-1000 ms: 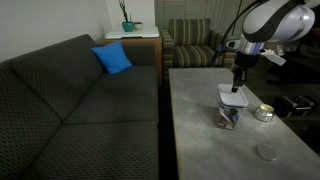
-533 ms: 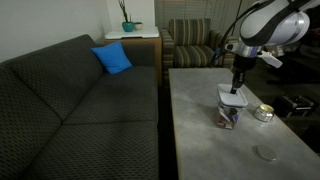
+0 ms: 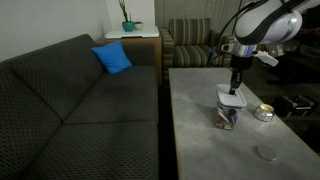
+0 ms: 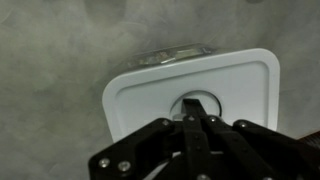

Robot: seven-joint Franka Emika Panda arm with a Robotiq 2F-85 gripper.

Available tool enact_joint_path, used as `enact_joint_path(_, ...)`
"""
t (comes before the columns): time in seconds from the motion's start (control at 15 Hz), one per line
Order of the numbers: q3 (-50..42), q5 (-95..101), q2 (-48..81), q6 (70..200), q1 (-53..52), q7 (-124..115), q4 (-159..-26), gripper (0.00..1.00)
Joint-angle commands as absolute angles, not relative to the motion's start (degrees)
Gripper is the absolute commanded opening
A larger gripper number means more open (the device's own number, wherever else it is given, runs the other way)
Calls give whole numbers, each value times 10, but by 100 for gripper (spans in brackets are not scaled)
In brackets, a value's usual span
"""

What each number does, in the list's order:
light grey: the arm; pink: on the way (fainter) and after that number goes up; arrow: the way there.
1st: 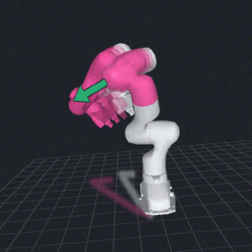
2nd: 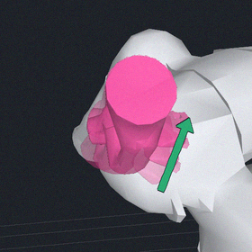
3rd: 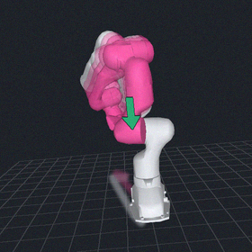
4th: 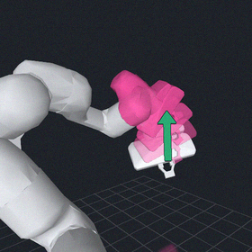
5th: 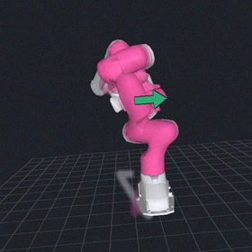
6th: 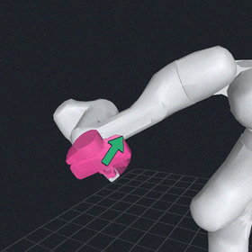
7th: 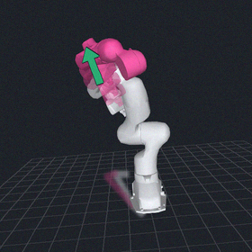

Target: Take the lid off the storage box and put it on the table

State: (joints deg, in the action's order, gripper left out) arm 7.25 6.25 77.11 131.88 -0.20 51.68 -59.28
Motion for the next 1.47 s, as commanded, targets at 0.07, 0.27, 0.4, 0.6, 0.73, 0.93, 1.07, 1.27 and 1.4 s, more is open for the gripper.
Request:
enact_joint_path(0.07,61,68,794,1277,-7,499,-563,0)
enact_joint_path(0.27,59,68,764,1247,-3,502,-580,29)
enact_joint_path(0.4,73,60,759,1235,10,528,-576,37)
enact_joint_path(0.6,88,51,747,1240,23,557,-577,59)
enact_joint_path(0.73,94,45,741,1250,30,566,-580,73)
enact_joint_path(0.93,105,42,751,1261,32,573,-571,93)
enact_joint_path(1.07,110,41,760,1289,30,571,-567,100)
enact_joint_path(1.27,101,53,765,1316,15,553,-564,100)
enact_joint_path(1.4,94,60,769,1311,5,547,-561,100)
